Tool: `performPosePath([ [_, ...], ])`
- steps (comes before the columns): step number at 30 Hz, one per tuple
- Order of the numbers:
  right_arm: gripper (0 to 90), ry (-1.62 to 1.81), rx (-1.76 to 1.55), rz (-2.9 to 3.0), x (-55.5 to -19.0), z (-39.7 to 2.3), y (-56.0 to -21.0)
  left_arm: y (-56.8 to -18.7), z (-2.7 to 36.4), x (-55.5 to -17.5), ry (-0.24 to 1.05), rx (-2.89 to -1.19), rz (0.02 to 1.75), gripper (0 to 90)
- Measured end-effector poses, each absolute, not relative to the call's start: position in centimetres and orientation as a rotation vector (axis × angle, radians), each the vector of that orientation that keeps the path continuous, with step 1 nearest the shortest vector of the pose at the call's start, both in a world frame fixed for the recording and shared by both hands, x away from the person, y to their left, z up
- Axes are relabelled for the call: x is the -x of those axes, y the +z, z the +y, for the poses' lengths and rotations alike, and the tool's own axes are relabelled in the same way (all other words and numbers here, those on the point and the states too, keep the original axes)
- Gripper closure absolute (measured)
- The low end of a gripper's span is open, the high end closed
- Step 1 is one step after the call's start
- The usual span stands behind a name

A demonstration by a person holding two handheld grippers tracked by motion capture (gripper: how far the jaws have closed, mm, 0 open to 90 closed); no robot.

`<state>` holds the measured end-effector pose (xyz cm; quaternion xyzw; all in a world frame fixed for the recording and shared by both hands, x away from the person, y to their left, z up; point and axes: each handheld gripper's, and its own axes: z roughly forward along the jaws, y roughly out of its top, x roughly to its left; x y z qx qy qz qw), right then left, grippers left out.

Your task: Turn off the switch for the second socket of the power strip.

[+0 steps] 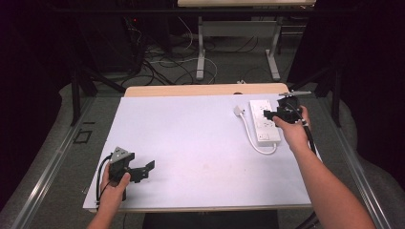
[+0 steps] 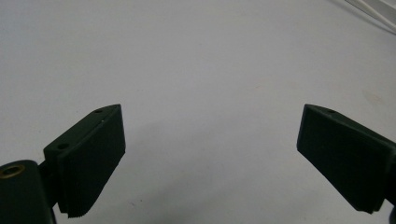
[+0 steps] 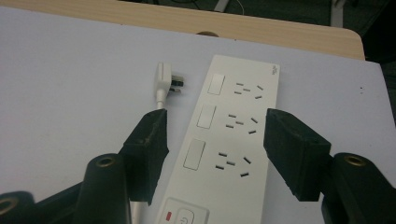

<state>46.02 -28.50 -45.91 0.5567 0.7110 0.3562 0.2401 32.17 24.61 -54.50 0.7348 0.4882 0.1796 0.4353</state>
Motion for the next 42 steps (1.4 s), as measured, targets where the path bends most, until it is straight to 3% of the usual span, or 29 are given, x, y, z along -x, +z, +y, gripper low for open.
performPosePath([
  [5,46.6,0.983,-1.556,1.906,-46.7,-28.2,-46.3,-54.5,24.6,-32.2,0.446,-1.83,1.213,8.0],
  [23,51.6,0.999,-1.527,1.916,-48.5,-26.2,-48.3,-54.5,24.6,-32.2,0.443,-1.831,1.215,8.3],
  [42,71.7,0.972,-1.565,1.881,-50.6,-25.5,-50.4,-54.6,24.6,-32.3,0.437,-1.835,1.215,8.6],
])
